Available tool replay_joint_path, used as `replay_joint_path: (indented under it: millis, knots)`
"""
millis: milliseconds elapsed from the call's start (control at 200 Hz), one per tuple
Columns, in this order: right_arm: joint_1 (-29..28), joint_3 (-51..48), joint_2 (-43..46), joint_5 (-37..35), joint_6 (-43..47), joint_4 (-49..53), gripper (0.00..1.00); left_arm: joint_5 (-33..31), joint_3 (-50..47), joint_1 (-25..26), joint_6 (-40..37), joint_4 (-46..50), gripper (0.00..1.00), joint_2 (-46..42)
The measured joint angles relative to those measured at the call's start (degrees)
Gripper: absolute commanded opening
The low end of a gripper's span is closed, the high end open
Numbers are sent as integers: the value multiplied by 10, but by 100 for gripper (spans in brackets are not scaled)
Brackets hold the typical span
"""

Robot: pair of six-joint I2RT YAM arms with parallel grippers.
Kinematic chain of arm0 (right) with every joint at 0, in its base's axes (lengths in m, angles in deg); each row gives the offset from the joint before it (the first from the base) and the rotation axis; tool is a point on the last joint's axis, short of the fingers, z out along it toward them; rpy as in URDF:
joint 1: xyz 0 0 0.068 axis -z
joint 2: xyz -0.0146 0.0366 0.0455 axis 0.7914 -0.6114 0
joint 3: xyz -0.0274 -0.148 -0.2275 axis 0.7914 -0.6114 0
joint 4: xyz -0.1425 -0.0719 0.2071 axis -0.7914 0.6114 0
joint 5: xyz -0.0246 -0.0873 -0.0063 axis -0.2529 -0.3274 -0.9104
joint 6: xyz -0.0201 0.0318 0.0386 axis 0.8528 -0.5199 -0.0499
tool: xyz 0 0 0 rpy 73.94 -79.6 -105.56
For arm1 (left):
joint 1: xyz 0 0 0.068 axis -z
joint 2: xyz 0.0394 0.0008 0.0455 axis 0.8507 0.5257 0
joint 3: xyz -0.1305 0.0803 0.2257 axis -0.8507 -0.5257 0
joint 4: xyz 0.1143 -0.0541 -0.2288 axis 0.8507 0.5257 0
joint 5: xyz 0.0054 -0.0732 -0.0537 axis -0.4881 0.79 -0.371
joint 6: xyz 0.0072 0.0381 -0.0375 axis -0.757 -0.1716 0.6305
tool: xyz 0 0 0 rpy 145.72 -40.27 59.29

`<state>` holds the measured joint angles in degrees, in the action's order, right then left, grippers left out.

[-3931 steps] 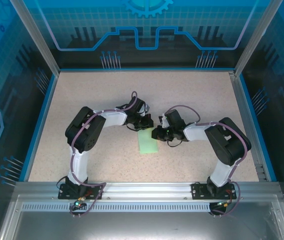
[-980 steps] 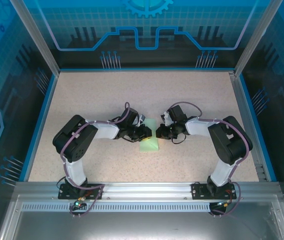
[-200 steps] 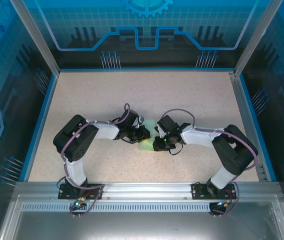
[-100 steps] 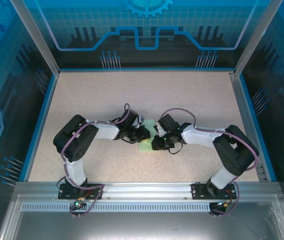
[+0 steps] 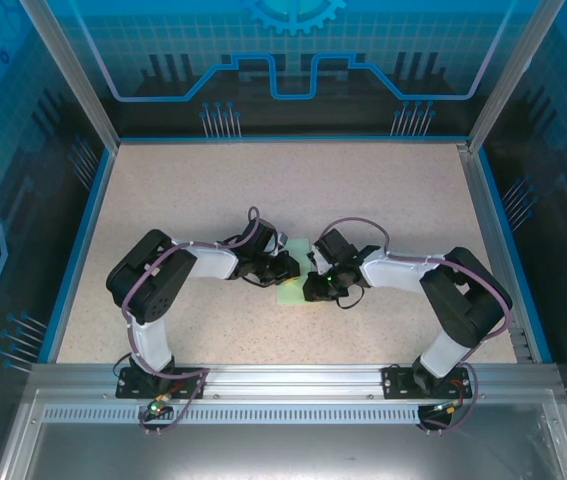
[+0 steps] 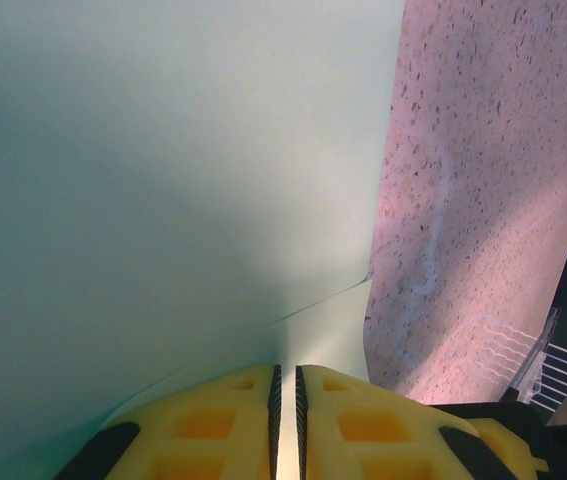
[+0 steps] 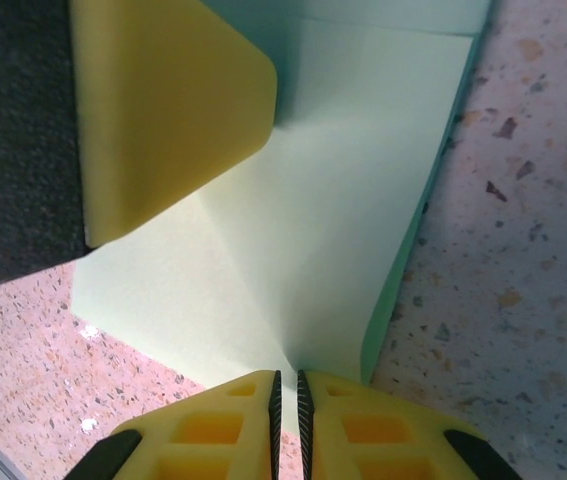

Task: Fold a paper plane with a square sheet of paper (pick it up from the middle)
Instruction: Fold the triangle a second time at the center of the table.

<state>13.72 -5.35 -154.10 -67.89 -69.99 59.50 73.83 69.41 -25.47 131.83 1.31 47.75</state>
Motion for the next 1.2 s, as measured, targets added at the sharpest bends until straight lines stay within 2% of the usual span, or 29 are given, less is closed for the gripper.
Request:
replay_joint_path:
  millis: [1201]
  knots:
    - [6,-14,-5,18,2,-16,15,-1,0,0,2,1,17,0]
